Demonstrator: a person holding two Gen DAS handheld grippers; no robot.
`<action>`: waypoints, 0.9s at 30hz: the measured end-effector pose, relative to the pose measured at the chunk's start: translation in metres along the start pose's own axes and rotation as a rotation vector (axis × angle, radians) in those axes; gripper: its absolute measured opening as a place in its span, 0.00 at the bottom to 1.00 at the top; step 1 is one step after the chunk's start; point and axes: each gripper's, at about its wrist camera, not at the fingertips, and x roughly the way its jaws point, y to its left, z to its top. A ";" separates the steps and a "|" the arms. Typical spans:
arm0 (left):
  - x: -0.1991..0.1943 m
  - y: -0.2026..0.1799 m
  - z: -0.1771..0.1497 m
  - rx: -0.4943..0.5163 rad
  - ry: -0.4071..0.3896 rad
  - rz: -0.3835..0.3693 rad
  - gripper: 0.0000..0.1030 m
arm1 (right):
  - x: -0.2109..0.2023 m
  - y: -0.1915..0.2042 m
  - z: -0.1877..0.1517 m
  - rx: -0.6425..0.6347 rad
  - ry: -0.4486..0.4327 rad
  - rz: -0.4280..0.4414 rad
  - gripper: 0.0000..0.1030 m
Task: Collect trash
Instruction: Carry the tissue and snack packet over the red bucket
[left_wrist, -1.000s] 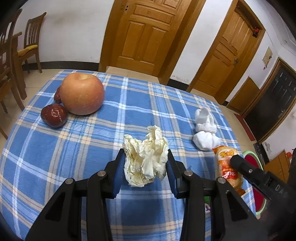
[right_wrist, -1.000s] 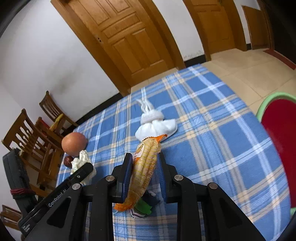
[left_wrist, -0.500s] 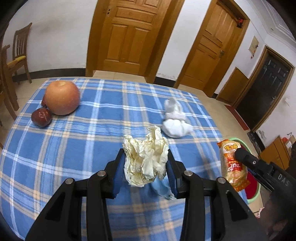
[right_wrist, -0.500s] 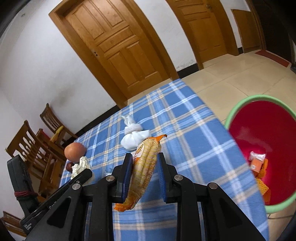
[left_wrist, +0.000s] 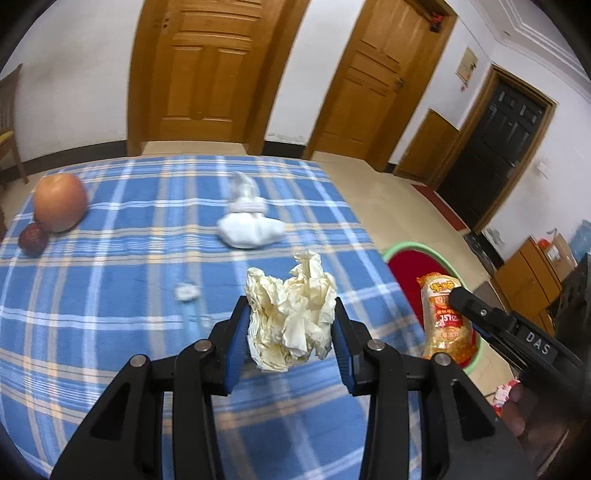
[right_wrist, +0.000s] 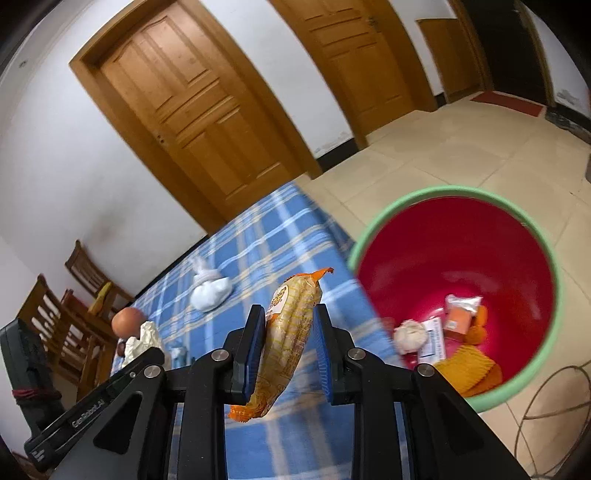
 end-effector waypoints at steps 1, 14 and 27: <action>0.001 -0.006 -0.001 0.006 0.005 -0.007 0.40 | -0.002 -0.003 0.000 0.005 -0.004 -0.006 0.25; 0.034 -0.076 -0.006 0.110 0.082 -0.069 0.40 | -0.019 -0.075 0.007 0.095 -0.021 -0.106 0.26; 0.075 -0.127 -0.003 0.185 0.137 -0.101 0.40 | -0.009 -0.125 0.014 0.141 0.008 -0.140 0.28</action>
